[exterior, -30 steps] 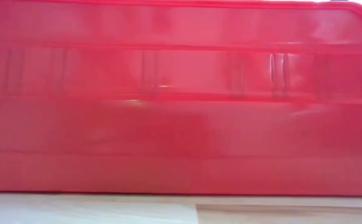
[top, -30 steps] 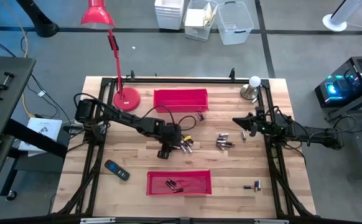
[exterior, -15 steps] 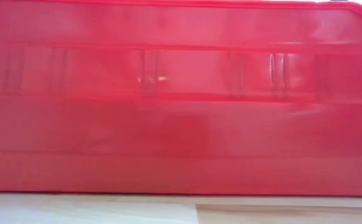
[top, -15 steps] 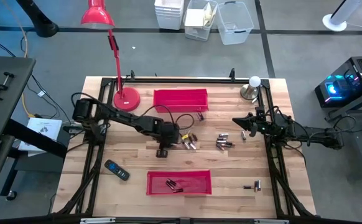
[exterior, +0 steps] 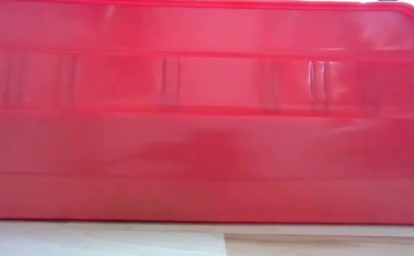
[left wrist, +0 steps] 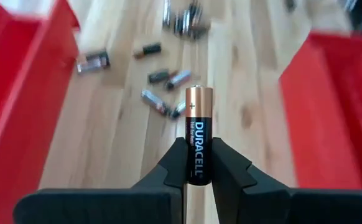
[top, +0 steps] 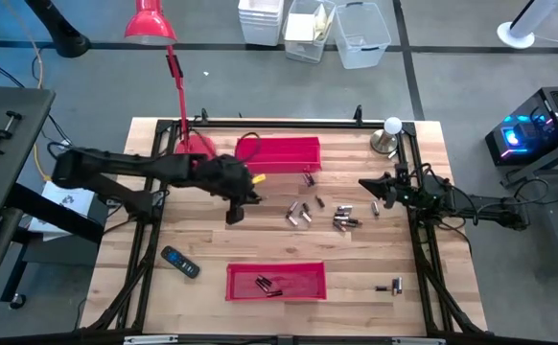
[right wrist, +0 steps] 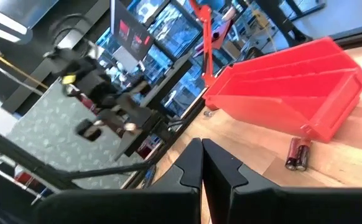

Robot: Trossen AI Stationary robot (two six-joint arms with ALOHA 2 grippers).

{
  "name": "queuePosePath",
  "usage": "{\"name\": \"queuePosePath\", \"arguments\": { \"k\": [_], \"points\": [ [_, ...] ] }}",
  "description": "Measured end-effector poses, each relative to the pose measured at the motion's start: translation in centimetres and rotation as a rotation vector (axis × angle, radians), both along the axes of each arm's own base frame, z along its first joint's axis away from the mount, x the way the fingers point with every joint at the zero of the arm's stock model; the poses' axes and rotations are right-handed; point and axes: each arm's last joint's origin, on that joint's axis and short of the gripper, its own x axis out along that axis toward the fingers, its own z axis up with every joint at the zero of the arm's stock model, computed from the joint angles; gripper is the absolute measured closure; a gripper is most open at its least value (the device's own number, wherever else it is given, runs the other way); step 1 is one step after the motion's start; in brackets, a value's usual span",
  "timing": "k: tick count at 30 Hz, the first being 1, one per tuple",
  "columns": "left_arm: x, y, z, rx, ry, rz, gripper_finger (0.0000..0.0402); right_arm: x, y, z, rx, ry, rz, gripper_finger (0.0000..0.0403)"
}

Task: Sort batteries
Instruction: Put the brown battery into the bottom red bin

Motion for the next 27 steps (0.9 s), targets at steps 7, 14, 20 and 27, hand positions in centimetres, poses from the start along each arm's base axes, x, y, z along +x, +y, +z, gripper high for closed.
{"name": "queuePosePath", "arguments": {
  "k": [7,14,20,27],
  "points": [
    [-0.3,-2.9,2.6,-0.045,-0.057,-0.026,0.0371,0.0,0.0,0.0,0.057,-0.022,-0.014,0.0402],
    [2.2,-6.7,4.6,-0.047,-0.075,-0.143,0.0371,0.0,-0.1,0.0,0.070,-0.027,-0.041,0.0402],
    [5.1,-10.0,3.3,0.053,0.082,-0.327,0.0371,0.0,-0.1,0.0,0.080,-0.030,-0.042,0.0402],
    [6.9,-14.0,0.0,0.047,0.191,-0.640,0.0371,0.0,0.0,0.6,0.211,-0.128,0.028,0.0402]
  ]
}}
